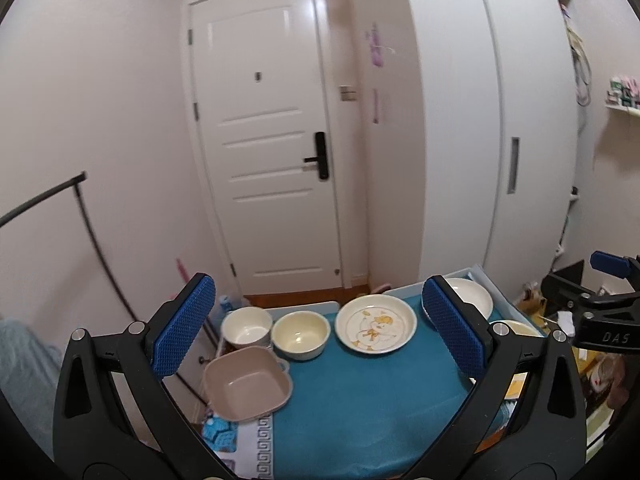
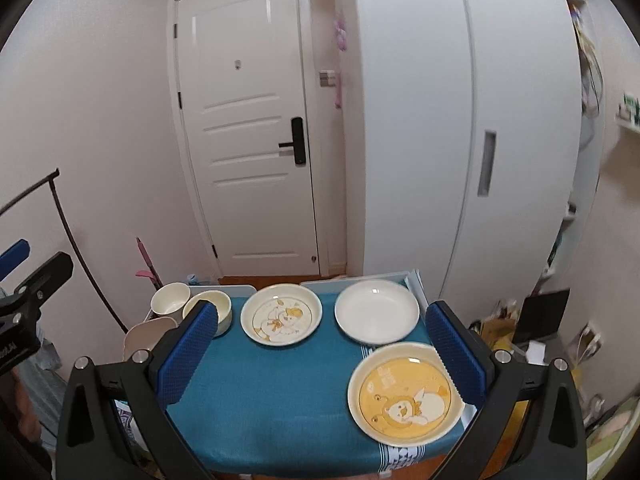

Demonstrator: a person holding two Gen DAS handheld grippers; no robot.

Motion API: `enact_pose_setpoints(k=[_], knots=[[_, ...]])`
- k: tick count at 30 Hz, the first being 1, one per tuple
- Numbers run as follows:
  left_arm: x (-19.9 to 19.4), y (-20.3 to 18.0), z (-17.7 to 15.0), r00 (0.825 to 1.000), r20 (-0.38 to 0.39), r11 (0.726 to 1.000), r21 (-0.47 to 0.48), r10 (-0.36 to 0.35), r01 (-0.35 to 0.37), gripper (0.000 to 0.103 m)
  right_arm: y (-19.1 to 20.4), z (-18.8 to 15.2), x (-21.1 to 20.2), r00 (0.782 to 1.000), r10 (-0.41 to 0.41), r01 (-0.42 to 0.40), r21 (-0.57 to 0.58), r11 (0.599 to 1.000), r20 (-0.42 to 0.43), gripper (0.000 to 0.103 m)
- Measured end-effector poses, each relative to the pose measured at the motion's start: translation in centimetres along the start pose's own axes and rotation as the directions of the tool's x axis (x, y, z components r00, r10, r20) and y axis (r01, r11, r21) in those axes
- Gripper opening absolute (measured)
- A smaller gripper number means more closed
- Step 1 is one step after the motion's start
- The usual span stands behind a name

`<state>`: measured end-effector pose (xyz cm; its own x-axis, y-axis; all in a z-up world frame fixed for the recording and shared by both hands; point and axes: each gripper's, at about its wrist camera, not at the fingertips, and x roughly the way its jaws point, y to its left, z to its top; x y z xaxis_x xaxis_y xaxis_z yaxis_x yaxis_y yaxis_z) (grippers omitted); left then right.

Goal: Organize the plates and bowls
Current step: 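Grasp the rim of the large yellow bear-print plate with the right gripper, then lift the yellow bear plate and carry it toward the pink-beige bowl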

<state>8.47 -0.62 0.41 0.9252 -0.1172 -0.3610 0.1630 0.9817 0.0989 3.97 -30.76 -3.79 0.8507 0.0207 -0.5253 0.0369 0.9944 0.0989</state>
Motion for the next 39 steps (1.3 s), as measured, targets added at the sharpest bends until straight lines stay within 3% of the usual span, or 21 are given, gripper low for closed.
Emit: enact_pose_setpoints(k=[4,8,11,14,19,21,24,26,29,33,39], knots=[[3.2,-2.1,-0.5,0.994,-0.081,0.997,-0.019,-0.08,0.078,0.103,-4.4,-1.3,1.7,0.997,0.012,-0.007,0.062,0.998,-0.082,0.103],[7.5,-5.6,-2.0,0.961,-0.205,0.983,-0.039,-0.184,0.18,0.103,-9.9,-3.4,3.9,0.986,0.034,-0.01,0.144,0.99,-0.161,0.103],[11.1,-8.9,-3.9,0.92,-0.305,0.969,-0.065,-0.249,0.24,0.103,-13.2,-5.2,6.1,0.973,0.065,-0.027,0.167,0.986,-0.221,0.103],[15.1,-12.7,-6.8,0.865,-0.417,0.959,-0.088,-0.28,0.268,0.103,-16.5,-7.1,9.0,0.944,0.128,-0.07,0.193,0.979,-0.305,0.094],[19.9,-17.3,-12.2,0.776,-0.553,0.953,-0.147,-0.302,0.266,0.1,-21.0,-10.2,14.8,0.869,0.235,-0.153,0.216,0.964,-0.435,0.075],[21.4,-18.7,-14.2,0.751,-0.589,0.954,-0.166,-0.3,0.251,0.093,-22.0,-11.1,16.6,0.838,0.27,-0.18,0.228,0.957,-0.474,0.065],[23.4,-20.4,-17.3,0.706,-0.648,0.958,-0.183,-0.286,0.221,0.074,-23.3,-12.8,19.6,0.786,0.308,-0.208,0.239,0.948,-0.535,0.058],[24.5,-21.2,-18.6,0.683,-0.672,0.959,-0.196,-0.285,0.207,0.068,-24.3,-13.6,20.8,0.765,0.318,-0.215,0.243,0.946,-0.56,0.057],[25.2,-21.9,-19.8,0.661,-0.697,0.961,-0.205,-0.278,0.188,0.064,-25.1,-14.3,22.0,0.741,0.337,-0.233,0.249,0.94,-0.581,0.054],[25.5,-22.6,-20.6,0.649,-0.711,0.963,-0.201,-0.271,0.182,0.057,-25.1,-14.7,23.2,0.718,0.375,-0.285,0.244,0.927,-0.587,0.04],[25.7,-22.9,-21.3,0.634,-0.719,0.959,-0.22,-0.284,0.18,0.037,-25.3,-14.6,24.6,0.716,0.383,-0.294,0.246,0.924,-0.584,0.022]])
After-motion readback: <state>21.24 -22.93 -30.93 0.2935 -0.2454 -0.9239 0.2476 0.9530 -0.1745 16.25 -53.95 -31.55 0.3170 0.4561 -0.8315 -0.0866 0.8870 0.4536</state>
